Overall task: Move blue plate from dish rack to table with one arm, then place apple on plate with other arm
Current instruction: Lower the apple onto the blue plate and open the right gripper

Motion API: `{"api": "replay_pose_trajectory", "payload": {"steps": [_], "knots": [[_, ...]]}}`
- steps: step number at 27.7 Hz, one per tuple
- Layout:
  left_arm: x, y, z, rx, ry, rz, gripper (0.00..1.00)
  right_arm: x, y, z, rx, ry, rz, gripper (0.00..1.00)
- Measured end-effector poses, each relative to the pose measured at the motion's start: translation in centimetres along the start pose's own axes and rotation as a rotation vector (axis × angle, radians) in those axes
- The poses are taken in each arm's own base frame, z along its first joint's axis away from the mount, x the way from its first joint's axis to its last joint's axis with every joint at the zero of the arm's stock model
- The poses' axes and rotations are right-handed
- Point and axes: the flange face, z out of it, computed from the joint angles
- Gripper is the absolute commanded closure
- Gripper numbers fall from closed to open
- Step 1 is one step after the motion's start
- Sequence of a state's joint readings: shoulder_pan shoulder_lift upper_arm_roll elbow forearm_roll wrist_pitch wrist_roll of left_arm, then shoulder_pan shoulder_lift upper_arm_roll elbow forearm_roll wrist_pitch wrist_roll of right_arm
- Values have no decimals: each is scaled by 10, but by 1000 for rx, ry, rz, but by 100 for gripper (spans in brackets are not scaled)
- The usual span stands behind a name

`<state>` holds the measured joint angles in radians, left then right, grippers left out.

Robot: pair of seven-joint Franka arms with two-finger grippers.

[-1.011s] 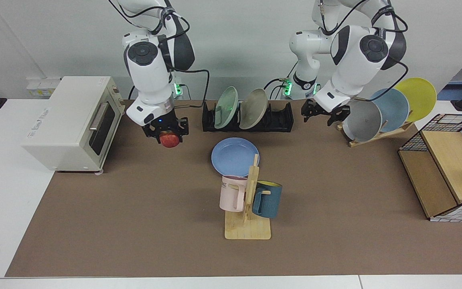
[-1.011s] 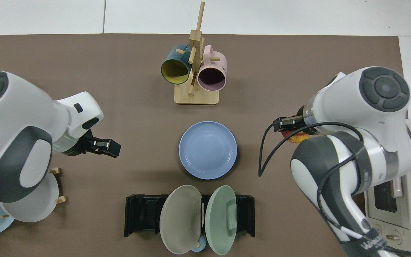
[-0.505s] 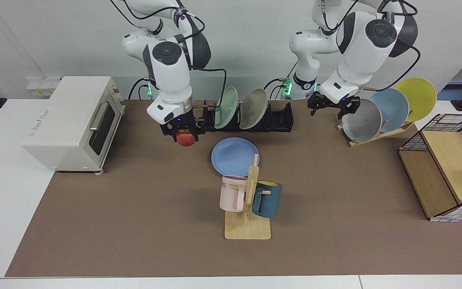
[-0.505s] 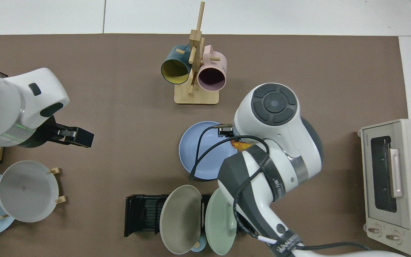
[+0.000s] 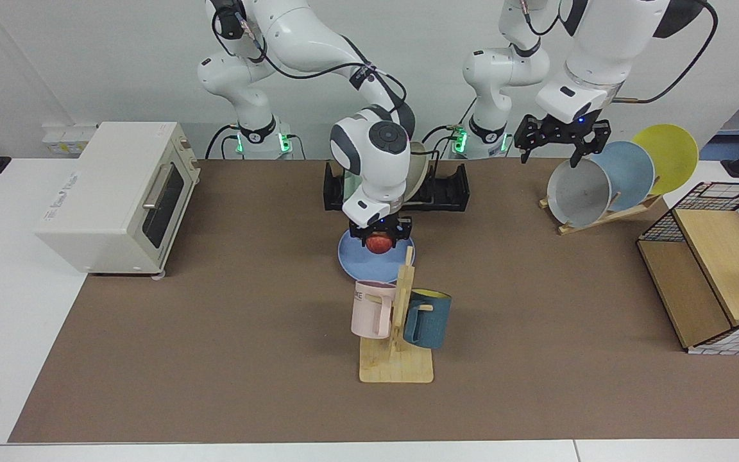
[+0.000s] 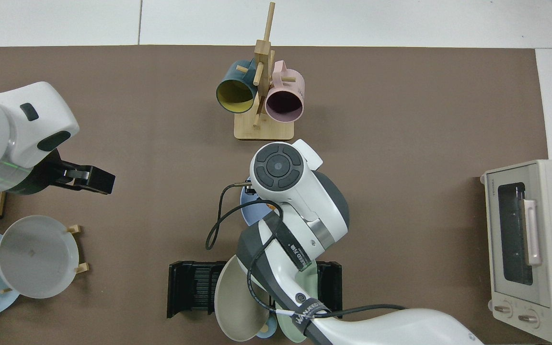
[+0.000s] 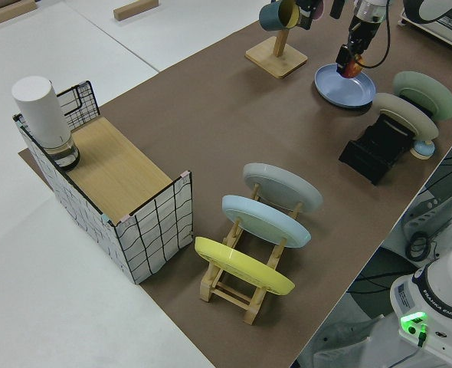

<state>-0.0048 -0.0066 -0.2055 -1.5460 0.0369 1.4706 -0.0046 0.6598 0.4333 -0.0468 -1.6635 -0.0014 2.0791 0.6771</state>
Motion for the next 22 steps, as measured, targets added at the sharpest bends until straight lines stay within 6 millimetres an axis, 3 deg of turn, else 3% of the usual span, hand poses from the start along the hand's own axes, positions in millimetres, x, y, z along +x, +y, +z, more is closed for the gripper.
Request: {"api": "replay_pose_trajectory", "payload": {"steps": [3, 7, 8, 10, 17, 22], "knots": [[0, 0, 0, 0, 0, 0, 0, 0, -1, 11, 0, 0, -1, 100], [0, 0, -1, 0, 1, -2, 0, -1, -1, 29, 0, 1, -1, 88], [0, -1, -1, 0, 2, -4, 0, -2, 0, 33, -1, 0, -1, 70], [0, -2, -1, -1, 2, -10, 0, -3, 1, 40, 0, -2, 1, 1], [0, -9, -1, -1, 3, -24, 0, -4, 3, 43, 27, -24, 31, 0], [0, -11, -1, -2, 3, -31, 0, -1, 4, 23, 42, -17, 39, 0]]}}
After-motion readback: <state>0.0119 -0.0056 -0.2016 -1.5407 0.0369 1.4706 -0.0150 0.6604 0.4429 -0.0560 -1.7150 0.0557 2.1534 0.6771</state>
